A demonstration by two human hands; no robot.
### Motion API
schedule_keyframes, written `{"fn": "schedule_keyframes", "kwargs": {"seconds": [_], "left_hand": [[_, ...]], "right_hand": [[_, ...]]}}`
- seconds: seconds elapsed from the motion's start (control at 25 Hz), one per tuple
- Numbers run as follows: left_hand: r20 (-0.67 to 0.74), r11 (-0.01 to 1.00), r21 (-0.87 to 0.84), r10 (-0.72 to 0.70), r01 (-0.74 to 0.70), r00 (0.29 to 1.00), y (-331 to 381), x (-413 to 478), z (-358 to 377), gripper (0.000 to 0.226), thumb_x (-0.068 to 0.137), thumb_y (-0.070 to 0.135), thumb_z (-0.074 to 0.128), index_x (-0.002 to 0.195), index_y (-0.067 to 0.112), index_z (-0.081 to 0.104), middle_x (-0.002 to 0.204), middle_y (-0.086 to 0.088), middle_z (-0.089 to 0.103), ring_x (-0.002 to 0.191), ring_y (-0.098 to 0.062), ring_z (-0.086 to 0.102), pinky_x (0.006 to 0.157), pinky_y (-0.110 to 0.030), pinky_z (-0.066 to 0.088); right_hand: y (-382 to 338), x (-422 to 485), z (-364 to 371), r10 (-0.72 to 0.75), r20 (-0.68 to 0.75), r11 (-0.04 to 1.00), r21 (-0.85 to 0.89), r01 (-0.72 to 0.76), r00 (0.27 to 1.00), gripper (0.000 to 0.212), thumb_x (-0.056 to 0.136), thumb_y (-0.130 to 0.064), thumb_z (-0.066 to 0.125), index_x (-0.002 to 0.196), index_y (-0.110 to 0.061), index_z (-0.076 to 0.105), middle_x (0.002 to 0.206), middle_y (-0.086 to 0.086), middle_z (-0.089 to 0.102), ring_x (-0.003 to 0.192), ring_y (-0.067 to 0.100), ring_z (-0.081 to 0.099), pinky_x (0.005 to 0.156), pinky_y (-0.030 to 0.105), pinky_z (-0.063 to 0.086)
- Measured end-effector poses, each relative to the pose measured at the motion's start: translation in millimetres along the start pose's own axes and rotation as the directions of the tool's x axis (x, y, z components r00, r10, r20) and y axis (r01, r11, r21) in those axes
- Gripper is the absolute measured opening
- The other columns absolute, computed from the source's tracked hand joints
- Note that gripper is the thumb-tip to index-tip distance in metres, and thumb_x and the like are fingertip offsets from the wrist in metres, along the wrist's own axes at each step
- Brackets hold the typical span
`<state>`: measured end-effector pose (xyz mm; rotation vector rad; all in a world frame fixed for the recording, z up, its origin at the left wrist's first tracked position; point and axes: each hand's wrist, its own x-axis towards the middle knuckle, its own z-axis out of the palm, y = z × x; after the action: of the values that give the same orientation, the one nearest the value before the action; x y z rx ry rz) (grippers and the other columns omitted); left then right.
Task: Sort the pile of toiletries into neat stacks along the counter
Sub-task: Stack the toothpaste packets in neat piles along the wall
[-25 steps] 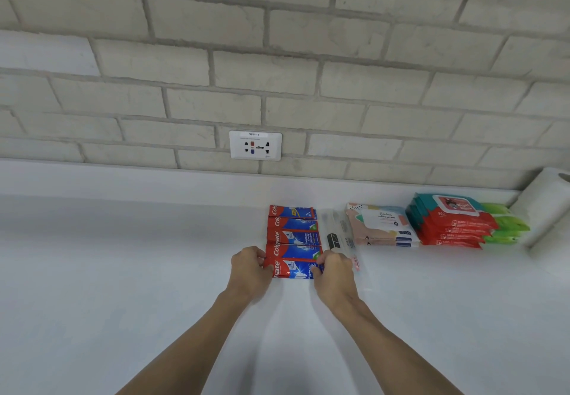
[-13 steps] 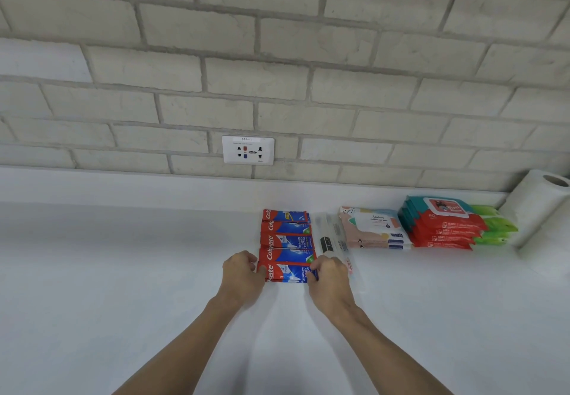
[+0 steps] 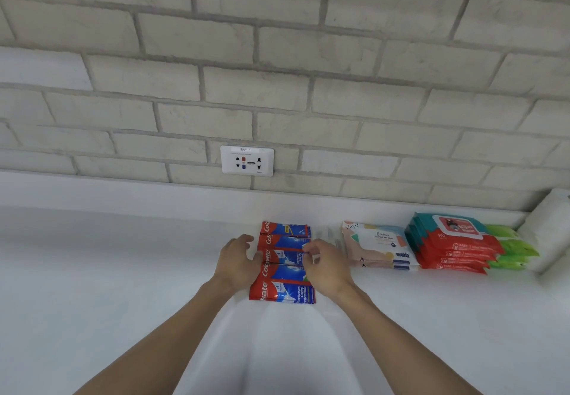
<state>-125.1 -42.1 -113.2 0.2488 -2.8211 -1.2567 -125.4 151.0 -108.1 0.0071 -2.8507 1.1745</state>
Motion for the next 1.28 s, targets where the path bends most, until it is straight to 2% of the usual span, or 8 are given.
{"fn": "schedule_keyframes", "kwargs": {"seconds": [0.12,0.24,0.36,0.44,0.6,0.76,0.92,1.28], "left_hand": [[0.037,0.999,0.037,-0.001,0.0,0.999,7.8,19.3,3.4,0.051,0.093,0.034,0.055,0.14,0.019,0.041,0.137,-0.006,0.052,0.122,-0.023,0.052,0.1,-0.037,0.047],[0.07,0.997,0.079,-0.005,0.0,0.998,12.5,35.3,11.9,0.052,0.096,0.034,0.052,0.143,0.02,0.036,0.141,-0.006,0.047,0.128,-0.023,0.046,0.104,-0.038,0.043],[0.075,0.996,0.084,0.021,-0.027,0.997,18.0,47.8,20.7,0.043,0.098,0.024,0.048,0.14,0.016,0.042,0.135,-0.008,0.051,0.123,-0.023,0.05,0.098,-0.032,0.044],[0.079,0.993,0.112,0.038,-0.047,0.996,18.9,54.8,25.0,0.036,0.098,0.02,0.047,0.134,0.016,0.05,0.129,-0.009,0.056,0.117,-0.024,0.054,0.098,-0.033,0.045],[0.077,0.986,0.16,0.033,-0.045,0.996,13.9,64.8,34.7,0.027,0.097,0.021,0.046,0.121,0.022,0.059,0.115,-0.01,0.059,0.106,-0.024,0.057,0.095,-0.039,0.049],[0.048,0.984,0.176,0.029,-0.037,0.998,13.2,69.5,40.5,0.026,0.097,0.021,0.048,0.12,0.018,0.059,0.116,-0.009,0.053,0.107,-0.023,0.054,0.092,-0.033,0.048],[0.027,0.984,0.175,0.04,-0.044,0.999,8.3,74.0,43.7,0.027,0.097,0.021,0.049,0.122,0.016,0.058,0.116,-0.009,0.054,0.108,-0.022,0.056,0.089,-0.029,0.047],[-0.002,0.989,0.14,0.042,-0.041,0.999,-0.8,80.0,42.3,0.029,0.096,0.02,0.051,0.123,0.015,0.06,0.121,-0.008,0.059,0.108,-0.02,0.058,0.089,-0.028,0.047]], "right_hand": [[-3.2,19.7,0.6,-0.009,0.047,1.0,0.02,0.008,0.999,0.026,0.096,-0.017,0.053,0.122,-0.018,0.059,0.123,-0.002,0.059,0.1,0.011,0.058,0.074,0.022,0.054],[-1.8,37.8,6.4,-0.024,0.109,0.999,-0.02,0.026,0.994,0.032,0.096,-0.017,0.054,0.128,-0.018,0.054,0.13,0.0,0.056,0.108,0.013,0.058,0.079,0.02,0.052],[2.5,52.3,13.2,-0.033,0.131,0.996,-0.076,0.043,0.991,0.034,0.096,-0.016,0.055,0.13,-0.017,0.053,0.131,0.003,0.054,0.114,0.017,0.056,0.082,0.02,0.048],[4.7,59.7,16.7,-0.047,0.119,0.993,-0.106,0.06,0.992,0.033,0.096,-0.015,0.054,0.129,-0.016,0.053,0.131,0.005,0.055,0.115,0.018,0.055,0.088,0.022,0.047],[6.1,71.1,19.5,-0.048,0.101,0.984,-0.168,0.065,0.994,0.034,0.097,-0.013,0.053,0.131,-0.01,0.052,0.132,0.007,0.054,0.119,0.019,0.053,0.082,0.017,0.037],[5.9,78.0,22.6,-0.011,0.078,0.975,-0.222,0.028,0.997,0.029,0.095,-0.014,0.057,0.123,-0.009,0.056,0.127,0.007,0.059,0.116,0.021,0.054,0.086,0.022,0.041],[9.7,79.6,30.3,0.014,0.055,0.979,-0.204,-0.002,0.998,0.026,0.094,-0.015,0.057,0.12,-0.011,0.057,0.125,0.008,0.056,0.116,0.021,0.05,0.088,0.025,0.042],[7.9,88.7,37.5,0.033,0.037,0.977,-0.214,-0.025,0.999,0.038,0.09,-0.013,0.062,0.128,-0.011,0.056,0.131,0.01,0.052,0.12,0.023,0.05,0.097,0.028,0.042]]}}
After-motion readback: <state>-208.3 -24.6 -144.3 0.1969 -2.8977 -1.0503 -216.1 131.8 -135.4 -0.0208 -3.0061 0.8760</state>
